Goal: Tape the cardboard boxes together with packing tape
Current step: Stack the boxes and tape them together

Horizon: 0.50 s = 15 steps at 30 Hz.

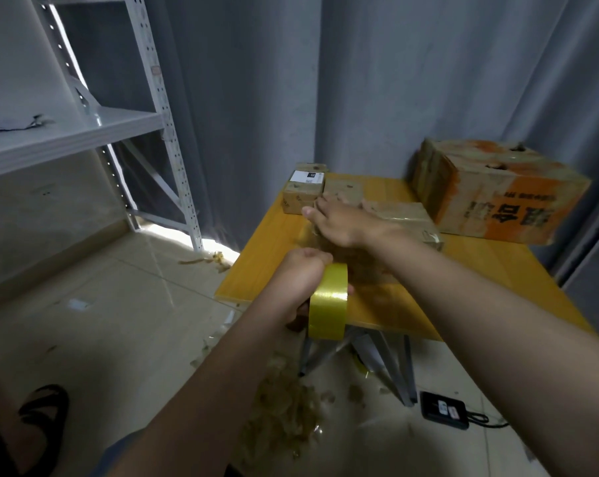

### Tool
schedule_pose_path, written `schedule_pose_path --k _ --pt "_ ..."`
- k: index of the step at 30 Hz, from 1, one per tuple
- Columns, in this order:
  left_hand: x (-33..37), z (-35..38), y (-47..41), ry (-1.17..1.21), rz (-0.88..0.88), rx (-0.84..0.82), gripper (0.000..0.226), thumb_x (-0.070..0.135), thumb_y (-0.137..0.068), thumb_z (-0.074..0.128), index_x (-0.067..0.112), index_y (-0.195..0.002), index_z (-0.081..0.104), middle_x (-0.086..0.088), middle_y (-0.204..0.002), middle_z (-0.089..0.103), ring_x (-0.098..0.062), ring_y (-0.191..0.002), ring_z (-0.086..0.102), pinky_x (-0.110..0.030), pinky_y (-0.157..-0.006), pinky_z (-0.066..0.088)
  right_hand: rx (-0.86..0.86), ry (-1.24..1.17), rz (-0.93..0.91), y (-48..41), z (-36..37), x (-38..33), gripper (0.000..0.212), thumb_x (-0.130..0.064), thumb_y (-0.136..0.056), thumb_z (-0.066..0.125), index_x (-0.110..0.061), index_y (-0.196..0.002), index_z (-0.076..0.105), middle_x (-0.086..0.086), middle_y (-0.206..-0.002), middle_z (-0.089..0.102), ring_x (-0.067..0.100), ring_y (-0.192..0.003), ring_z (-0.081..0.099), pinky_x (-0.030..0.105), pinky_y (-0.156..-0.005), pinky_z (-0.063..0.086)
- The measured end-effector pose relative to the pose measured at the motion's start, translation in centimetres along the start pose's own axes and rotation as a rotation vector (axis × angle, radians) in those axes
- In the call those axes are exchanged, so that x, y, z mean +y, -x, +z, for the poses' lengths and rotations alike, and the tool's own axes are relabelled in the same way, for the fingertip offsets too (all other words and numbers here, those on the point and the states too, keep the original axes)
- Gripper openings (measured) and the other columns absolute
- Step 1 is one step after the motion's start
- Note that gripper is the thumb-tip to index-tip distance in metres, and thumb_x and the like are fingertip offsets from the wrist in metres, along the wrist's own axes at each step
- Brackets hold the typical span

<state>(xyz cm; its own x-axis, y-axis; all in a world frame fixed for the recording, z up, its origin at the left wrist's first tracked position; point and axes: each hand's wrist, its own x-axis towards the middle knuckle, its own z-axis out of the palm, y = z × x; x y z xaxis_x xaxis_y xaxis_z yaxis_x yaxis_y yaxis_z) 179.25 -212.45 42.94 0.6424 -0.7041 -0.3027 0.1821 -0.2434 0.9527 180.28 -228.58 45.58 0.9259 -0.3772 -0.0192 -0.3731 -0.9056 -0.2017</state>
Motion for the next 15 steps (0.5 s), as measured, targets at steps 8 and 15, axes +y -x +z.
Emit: schedule_pose_path --k 8,15 --pt "0.0 -1.6 1.1 -0.08 -0.011 0.016 0.018 0.029 -0.105 0.054 0.023 -0.114 0.068 -0.014 -0.081 0.078 -0.036 -0.085 0.068 -0.046 -0.079 0.044 -0.022 0.026 0.12 1.7 0.8 -1.7 0.085 -0.068 -0.104 0.016 -0.012 -0.166 0.0 0.004 -0.174 -0.01 0.021 -0.16 -0.011 0.056 -0.127 -0.005" --pt "-1.1 -1.7 2.3 -0.217 -0.116 0.079 0.028 0.042 -0.102 0.06 0.018 -0.114 0.064 -0.022 -0.106 0.076 -0.038 -0.095 0.075 -0.046 -0.084 0.061 0.02 0.022 0.126 3.5 1.7 -2.4 0.084 -0.068 -0.104 0.012 -0.013 -0.166 0.003 0.004 -0.174 -0.008 0.021 -0.16 -0.011 0.056 -0.127 -0.005"
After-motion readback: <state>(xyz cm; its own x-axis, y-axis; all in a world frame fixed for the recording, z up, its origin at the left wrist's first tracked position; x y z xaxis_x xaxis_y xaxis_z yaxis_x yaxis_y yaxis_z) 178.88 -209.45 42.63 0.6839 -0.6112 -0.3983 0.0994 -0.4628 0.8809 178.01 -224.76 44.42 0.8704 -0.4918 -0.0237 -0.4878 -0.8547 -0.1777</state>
